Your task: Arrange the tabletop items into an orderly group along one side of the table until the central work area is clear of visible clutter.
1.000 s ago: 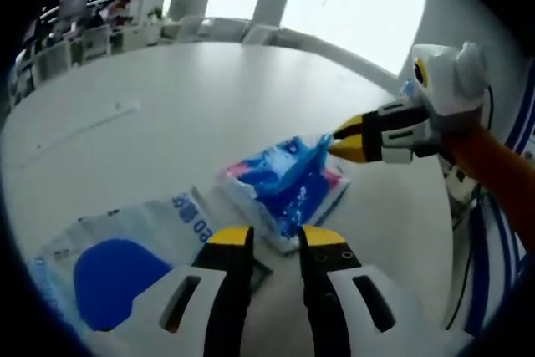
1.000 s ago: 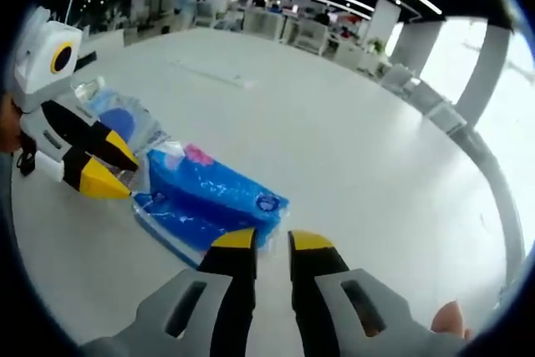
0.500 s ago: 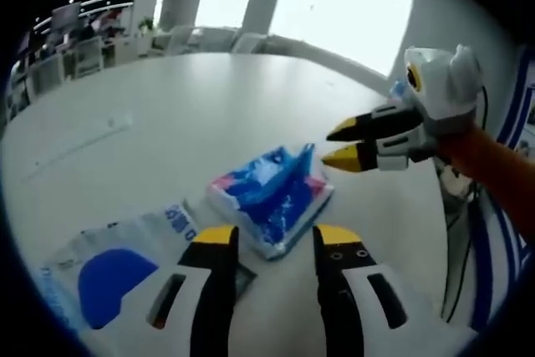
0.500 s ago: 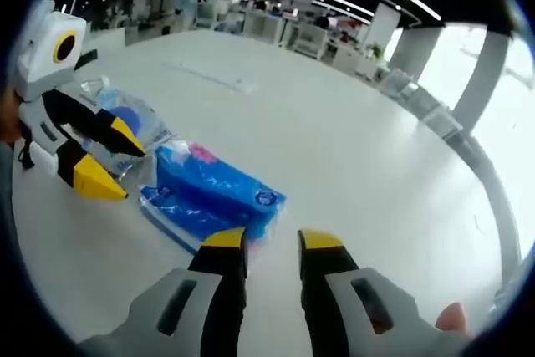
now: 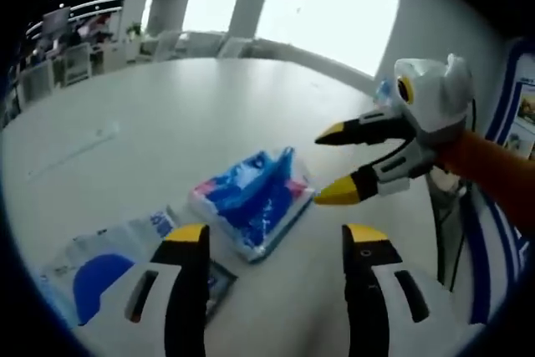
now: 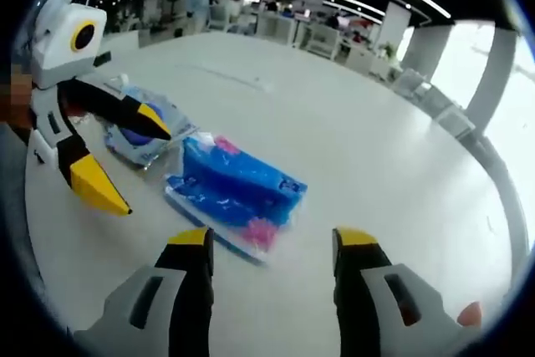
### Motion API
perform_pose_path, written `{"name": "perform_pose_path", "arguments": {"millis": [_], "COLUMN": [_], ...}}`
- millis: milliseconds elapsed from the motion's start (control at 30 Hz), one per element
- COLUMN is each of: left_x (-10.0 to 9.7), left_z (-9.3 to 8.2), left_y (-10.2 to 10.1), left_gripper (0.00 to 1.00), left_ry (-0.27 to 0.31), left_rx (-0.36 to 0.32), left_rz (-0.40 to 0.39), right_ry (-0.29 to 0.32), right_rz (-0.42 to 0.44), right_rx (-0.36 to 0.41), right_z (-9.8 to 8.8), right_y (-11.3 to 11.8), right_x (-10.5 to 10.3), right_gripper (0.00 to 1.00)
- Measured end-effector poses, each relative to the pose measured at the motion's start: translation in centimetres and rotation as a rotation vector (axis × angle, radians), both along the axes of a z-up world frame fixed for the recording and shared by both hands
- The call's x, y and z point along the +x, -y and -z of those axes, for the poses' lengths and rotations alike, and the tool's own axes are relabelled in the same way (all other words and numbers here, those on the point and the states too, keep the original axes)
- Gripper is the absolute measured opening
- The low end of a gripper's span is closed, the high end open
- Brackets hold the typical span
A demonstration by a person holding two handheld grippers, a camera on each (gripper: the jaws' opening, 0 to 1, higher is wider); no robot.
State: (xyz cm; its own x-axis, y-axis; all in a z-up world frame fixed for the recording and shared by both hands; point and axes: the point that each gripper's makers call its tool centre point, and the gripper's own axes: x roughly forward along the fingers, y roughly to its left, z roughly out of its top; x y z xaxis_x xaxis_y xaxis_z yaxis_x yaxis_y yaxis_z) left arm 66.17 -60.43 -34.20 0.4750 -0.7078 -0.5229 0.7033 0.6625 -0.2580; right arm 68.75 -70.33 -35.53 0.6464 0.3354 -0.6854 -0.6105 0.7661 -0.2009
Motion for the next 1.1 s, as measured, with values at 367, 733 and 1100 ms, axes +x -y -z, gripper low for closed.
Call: {"name": "perform_pose_path", "arguments": {"millis": [367,733,1100], "left_x": [-1.3,-3.1,-4.7], "left_z": [-0.4,-1.9,-3.3], "left_y": [0.8,1.4,0.0], "left_gripper": [0.84,0.99,0.99], "left_ry": [-0.007,-0.013,-0.001], "left_rx": [-0.032,-0.101,-0.123], "left_rz": [0.066,0.136,0.165], "right_ry": [-0.019,-0.032,-0.026], "right_rz": [-0.038,-0.045,-0.064], "right_rx": [0.104,0.173,0.156], "right_z": [-0.1,-1.0,-2.4], "right_y": [-1.7,-2.7,-3.4], "right_x": [-1.5,-3.6,-5.3], "right_gripper": [0.92,0.99,0.99]}}
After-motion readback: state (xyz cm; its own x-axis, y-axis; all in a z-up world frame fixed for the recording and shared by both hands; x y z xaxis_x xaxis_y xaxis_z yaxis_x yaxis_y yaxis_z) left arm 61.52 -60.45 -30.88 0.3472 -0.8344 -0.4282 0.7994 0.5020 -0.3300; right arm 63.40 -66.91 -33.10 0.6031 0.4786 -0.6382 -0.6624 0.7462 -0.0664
